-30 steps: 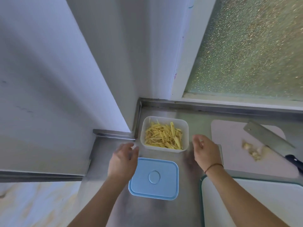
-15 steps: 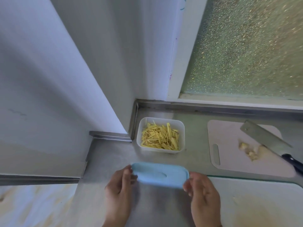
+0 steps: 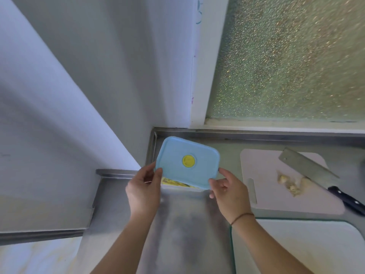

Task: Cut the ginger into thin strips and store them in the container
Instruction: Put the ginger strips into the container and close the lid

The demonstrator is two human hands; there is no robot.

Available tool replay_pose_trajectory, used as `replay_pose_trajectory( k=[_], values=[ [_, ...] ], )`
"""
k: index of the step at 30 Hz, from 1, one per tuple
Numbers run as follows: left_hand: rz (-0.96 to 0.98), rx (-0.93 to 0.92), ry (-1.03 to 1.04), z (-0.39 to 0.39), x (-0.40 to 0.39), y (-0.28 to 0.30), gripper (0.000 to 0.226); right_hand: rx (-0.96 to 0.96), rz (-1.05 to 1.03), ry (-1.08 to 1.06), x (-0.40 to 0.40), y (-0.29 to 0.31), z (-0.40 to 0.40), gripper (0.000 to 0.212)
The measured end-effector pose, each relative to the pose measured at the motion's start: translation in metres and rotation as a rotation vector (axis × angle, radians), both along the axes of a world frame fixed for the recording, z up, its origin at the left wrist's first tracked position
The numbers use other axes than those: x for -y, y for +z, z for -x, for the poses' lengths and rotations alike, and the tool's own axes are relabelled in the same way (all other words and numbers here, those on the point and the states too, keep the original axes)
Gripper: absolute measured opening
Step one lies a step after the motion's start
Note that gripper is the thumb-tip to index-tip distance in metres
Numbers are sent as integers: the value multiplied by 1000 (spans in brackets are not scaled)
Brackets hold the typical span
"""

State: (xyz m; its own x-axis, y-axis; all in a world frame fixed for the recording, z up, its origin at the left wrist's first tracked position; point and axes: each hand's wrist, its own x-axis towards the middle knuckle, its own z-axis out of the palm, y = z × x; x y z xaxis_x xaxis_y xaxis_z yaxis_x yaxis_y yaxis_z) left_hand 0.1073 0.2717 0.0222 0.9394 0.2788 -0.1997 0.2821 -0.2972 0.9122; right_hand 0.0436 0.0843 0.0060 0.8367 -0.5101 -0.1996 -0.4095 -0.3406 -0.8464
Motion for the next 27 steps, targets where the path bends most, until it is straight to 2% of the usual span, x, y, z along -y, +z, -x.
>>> replay_pose_trajectory(
  k=[3, 8, 13, 17, 24, 27],
  values=[
    [-157, 15, -46, -3, 3, -12, 19, -50, 99, 28, -2, -13, -9, 31],
    [-253, 11, -87, -3, 1, -25, 12, -60, 195, 60, 0, -16, -14, 33],
    [-177, -85, -16, 2, -3, -23, 6, -24, 200, 110, 0, -17, -11, 35],
    [-93, -118, -15, 3, -4, -23, 28, -14, 178, 109, -1, -20, -10, 36],
    [13, -221, -51, 1, -16, -30, 19, -24, 137, 98, 0, -25, -9, 35],
    [20, -259, -92, -6, -17, -31, 11, -46, -5, 23, 0, -26, -12, 27]
  ],
)
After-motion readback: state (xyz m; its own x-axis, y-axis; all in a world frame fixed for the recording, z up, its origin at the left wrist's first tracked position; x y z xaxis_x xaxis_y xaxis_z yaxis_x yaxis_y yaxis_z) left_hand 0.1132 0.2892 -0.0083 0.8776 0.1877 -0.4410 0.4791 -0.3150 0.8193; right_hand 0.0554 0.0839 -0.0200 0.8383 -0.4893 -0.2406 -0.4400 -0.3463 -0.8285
